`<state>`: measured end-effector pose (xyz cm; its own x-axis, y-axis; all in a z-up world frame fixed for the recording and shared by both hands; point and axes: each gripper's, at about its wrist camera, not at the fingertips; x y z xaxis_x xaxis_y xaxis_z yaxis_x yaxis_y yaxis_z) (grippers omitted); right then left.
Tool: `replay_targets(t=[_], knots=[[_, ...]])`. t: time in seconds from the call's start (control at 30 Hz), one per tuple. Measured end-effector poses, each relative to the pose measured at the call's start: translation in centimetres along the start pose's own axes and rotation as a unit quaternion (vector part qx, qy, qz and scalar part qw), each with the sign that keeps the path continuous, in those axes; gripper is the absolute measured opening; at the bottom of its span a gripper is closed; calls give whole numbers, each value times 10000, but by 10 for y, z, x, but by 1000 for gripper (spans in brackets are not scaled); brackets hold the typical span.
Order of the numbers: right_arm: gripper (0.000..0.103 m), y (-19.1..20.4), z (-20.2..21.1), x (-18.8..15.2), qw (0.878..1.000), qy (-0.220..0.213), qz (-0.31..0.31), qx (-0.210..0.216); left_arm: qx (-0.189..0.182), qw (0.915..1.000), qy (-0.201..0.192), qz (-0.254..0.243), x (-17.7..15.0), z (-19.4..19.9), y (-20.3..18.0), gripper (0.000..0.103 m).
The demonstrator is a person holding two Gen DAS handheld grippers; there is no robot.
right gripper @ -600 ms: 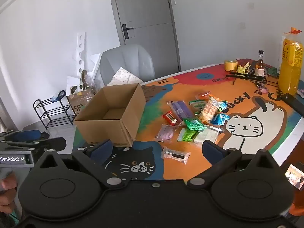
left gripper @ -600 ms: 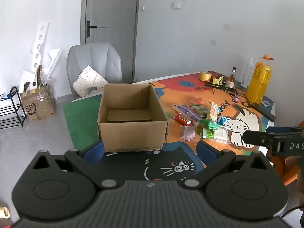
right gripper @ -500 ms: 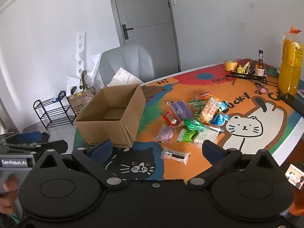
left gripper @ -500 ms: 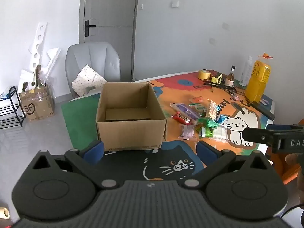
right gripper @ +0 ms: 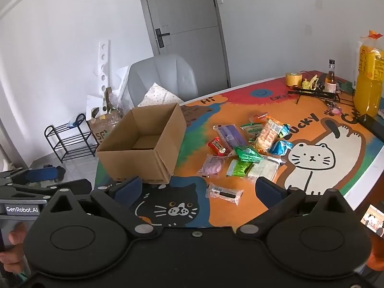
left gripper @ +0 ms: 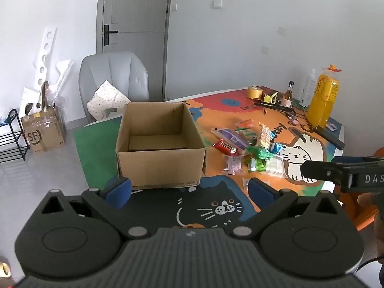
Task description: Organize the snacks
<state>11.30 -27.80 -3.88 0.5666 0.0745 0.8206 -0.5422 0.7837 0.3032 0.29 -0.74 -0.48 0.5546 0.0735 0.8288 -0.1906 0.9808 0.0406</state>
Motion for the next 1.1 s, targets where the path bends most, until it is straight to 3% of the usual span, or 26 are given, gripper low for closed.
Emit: replay_targets(t=[1.1], knots=[[103, 2, 1, 0, 10000, 10, 20, 72, -9, 10000, -16, 23, 1, -1, 2, 103]])
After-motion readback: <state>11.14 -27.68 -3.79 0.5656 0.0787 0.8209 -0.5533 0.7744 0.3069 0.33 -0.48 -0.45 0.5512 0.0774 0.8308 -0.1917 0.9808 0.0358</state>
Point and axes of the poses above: each gripper's, at about its wrist camera, not at the fingertips, and z roughly against the way its jaws point, y to its left, x to its top, and after that the axes turned 11 degrees about x, right-handed
